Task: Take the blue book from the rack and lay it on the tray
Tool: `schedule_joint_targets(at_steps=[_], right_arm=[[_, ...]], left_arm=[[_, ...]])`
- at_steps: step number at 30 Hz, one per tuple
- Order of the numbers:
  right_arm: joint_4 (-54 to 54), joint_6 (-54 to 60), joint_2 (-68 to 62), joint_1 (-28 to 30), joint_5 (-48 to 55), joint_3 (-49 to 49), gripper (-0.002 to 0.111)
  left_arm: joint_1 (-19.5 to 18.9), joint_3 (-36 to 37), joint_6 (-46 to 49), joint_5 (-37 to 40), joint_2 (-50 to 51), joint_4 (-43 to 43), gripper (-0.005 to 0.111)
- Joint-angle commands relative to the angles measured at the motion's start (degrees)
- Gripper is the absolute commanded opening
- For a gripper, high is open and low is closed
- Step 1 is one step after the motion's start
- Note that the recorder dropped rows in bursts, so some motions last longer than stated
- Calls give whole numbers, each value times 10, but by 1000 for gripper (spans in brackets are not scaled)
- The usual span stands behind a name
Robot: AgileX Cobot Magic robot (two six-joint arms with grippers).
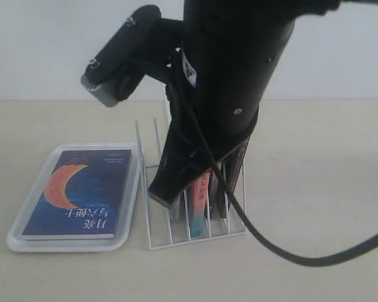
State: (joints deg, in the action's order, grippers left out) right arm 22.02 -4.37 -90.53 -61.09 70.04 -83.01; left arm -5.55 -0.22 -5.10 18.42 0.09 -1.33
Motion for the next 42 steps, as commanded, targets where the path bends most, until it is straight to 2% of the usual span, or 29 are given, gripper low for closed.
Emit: schedule_joint_targets(at_steps=[1,17,20,23,26,35,38,42], right_arm=[[2,-58,6,0,-4,11,0],[3,-58,21,0,-10,11,0],[4,-61,56,1,-72,17,0],[-5,-68,108,17,-198,57,0],[-34,-112,152,61,-308,112,0],[-130,-232,309,262,-509,353,0],[-169,-242,372,330,-558,451,0],[-230,-242,471,408,-570,556,0]], left_arm=[[3,2,-4,-2,-1,0,4],[3,2,-4,-2,-1,0,4],[3,2,-4,-2,-1,0,4],[3,2,-4,-2,-1,0,4],[3,2,-4,-2,-1,0,4],[3,2,-4,-2,-1,0,4],[3,2,-4,-2,-1,0,4],[3,2,-4,-2,-1,0,4]])
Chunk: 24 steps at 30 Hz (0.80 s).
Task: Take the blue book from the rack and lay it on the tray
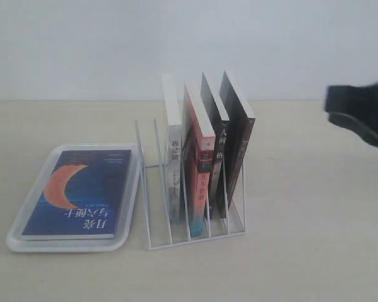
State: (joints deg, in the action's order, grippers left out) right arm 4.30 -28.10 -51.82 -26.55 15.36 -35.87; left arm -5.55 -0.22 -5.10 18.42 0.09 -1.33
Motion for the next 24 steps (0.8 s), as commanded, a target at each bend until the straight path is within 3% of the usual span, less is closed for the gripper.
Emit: schedule_joint_targets(at_steps=[1,5,11,24], right_arm=[[-62,-5,111,82,-23,110,0],[-67,-2,218,144,-23,188,0],[-66,5,361,193,-24,253,0],[-65,53,478,209,-26,321,0]], left_arm=[[3,2,-4,-2,-1,0,4],[3,2,-4,-2,-1,0,4],[3,2,-4,-2,-1,0,4],[3,2,-4,-2,-1,0,4]])
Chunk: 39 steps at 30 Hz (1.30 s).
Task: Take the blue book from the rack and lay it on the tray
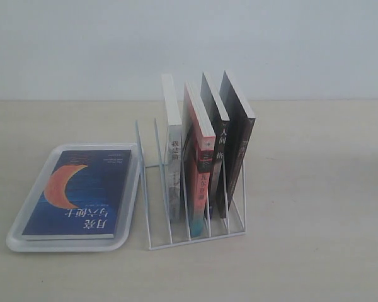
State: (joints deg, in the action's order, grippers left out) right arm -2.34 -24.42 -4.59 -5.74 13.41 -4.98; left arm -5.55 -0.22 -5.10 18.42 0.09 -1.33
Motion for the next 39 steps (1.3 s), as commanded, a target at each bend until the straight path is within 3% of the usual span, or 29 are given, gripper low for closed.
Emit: schedule_joint_targets(at_steps=[1,8,25,31,39], right_arm=[[1,17,6,1,-12,17,0],[-5,23,6,1,-70,50,0],[4,160,46,1,20,50,0],[16,286,46,1,61,50,0],[15,260,46,1,72,50,0]], left_arm=[[3,2,-4,-2,-1,0,4],[3,2,-4,-2,-1,0,4],[3,2,-4,-2,-1,0,4],[3,2,-4,-2,-1,0,4],[3,2,-4,-2,-1,0,4]])
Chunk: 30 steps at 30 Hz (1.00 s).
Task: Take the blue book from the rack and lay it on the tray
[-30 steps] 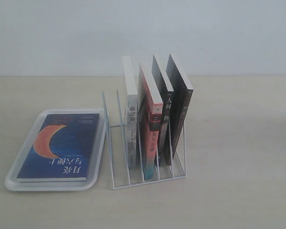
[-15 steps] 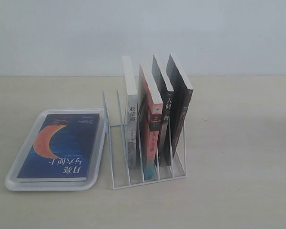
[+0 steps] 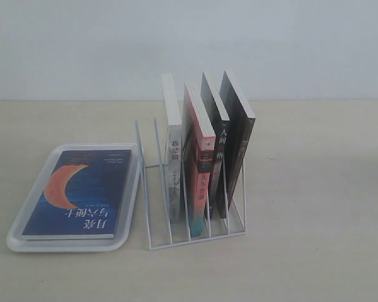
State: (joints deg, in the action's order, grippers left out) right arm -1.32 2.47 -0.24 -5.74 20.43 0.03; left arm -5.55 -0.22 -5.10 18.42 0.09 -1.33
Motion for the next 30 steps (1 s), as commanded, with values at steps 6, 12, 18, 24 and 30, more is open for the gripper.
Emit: schedule_joint_targets(at_steps=[6,12,18,24,30], right_arm=[[4,-9,2,1,2,0,0],[2,-25,2,30,3,0,0],[2,-33,2,35,4,0,0],[2,-34,2,35,4,0,0],[-1,-35,2,35,4,0,0]], left_arm=[[3,2,-4,-2,-1,0,4],[3,2,-4,-2,-1,0,4],[3,2,-4,-2,-1,0,4],[3,2,-4,-2,-1,0,4],[3,2,-4,-2,-1,0,4]])
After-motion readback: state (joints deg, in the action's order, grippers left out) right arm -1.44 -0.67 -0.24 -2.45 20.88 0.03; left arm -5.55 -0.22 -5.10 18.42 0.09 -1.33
